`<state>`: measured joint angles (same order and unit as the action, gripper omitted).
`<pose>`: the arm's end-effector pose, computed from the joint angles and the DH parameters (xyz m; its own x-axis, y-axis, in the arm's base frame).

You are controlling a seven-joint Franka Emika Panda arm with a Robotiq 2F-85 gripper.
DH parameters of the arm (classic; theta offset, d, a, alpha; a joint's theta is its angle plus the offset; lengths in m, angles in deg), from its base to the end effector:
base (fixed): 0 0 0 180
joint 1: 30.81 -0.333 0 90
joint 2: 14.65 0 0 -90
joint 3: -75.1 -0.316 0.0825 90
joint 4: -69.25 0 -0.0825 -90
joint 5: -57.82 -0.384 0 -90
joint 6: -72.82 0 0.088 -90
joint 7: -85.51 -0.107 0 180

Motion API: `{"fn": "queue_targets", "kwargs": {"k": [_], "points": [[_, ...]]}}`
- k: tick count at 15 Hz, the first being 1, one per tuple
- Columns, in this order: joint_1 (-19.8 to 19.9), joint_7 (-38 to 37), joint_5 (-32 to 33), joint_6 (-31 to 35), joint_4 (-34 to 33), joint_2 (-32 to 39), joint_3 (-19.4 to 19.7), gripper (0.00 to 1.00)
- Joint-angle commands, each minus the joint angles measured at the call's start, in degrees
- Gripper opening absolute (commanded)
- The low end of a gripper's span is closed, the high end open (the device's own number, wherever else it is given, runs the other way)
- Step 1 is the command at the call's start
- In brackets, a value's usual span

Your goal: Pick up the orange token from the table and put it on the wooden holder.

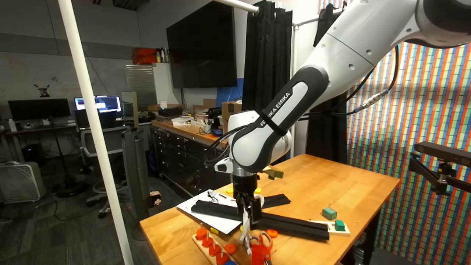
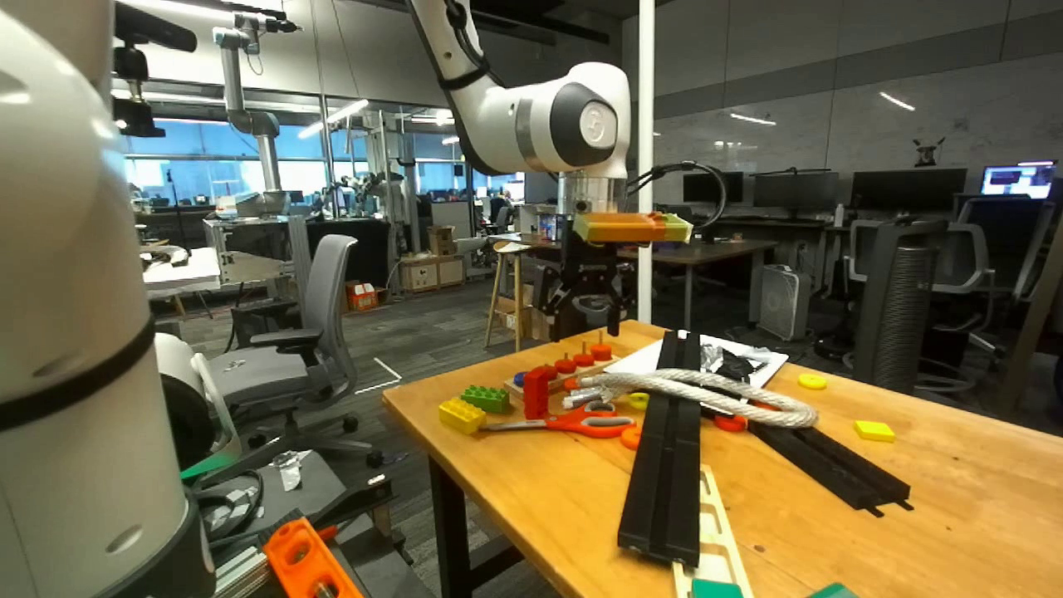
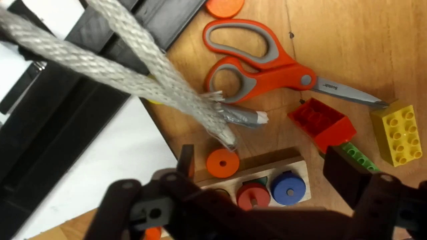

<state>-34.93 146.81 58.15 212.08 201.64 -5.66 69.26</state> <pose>0.5112 0.0900 0.2739 0.3179 0.9481 -0.0066 0.9474 -0.3179 -0.0376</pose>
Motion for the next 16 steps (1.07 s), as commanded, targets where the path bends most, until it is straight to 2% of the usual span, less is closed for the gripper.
{"fn": "queue_targets", "kwargs": {"k": [1, 4, 7, 16], "points": [[3.0, 14.4, -6.5, 3.2, -0.7, 2.1, -2.2, 1.0], [4.2, 22.8, -10.5, 2.5, -2.4, 5.2, -3.3, 1.0], [4.9, 27.1, -12.4, 1.7, -3.6, 7.4, -4.2, 1.0], [4.2, 26.7, -9.9, 2.4, -6.0, 11.2, -5.2, 1.0]]}}
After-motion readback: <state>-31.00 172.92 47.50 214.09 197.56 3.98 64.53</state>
